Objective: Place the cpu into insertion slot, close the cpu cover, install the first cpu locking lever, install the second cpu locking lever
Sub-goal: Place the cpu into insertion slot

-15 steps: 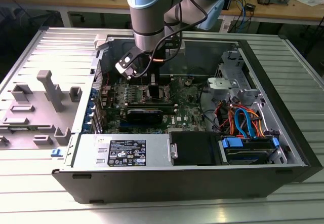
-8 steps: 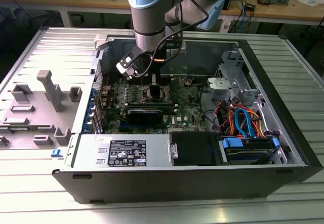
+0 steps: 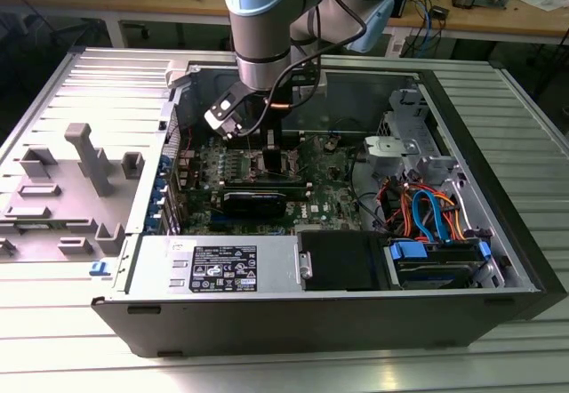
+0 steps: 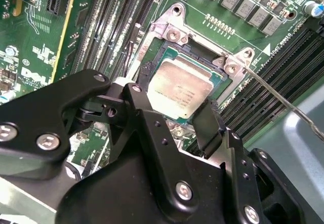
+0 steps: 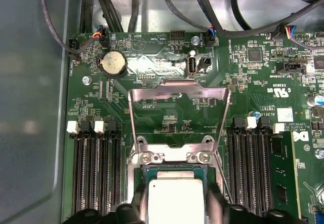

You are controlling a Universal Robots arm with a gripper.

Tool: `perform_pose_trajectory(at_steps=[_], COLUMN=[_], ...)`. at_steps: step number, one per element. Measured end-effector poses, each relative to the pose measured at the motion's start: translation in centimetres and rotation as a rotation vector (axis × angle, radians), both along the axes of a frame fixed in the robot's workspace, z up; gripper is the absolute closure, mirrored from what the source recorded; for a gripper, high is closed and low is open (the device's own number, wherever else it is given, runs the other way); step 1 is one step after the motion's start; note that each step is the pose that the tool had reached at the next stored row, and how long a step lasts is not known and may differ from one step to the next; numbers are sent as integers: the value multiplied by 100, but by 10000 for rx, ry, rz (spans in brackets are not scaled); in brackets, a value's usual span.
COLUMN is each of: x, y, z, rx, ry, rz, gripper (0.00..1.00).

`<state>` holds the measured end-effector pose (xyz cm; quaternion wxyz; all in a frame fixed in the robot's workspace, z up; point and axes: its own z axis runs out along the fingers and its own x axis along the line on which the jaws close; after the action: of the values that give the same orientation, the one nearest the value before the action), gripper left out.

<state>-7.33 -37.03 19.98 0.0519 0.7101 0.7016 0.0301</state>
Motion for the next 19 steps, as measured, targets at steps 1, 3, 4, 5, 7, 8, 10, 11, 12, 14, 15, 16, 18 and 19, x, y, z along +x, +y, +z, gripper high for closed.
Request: perform_pose_trajectory(at_steps=[1,3,4,5,7,8,10,11,12,14,15,16,18,19], x=[0,0,0,-1,-8,-10,-11,-16,-30,-59,-63,-69,-79,-83], y=[0,0,0,1,0,0,0,0,0,1,1,0,1,0], z=[0,0,0,0,8,19,19,20,20,19,19,19,19,19], rx=[0,0,0,0,-2,-1,0,-3,-3,-1,0,-1,0,-1], ry=[0,0,0,0,1,1,-1,1,0,0,2,11,25,31], rz=[-1,-2,-2,-2,-3,-4,-11,-15,-13,-12,-12,-11,-12,-12], gripper=[39,39,39,39,39,39,39,39,39,39,39,39,39,39])
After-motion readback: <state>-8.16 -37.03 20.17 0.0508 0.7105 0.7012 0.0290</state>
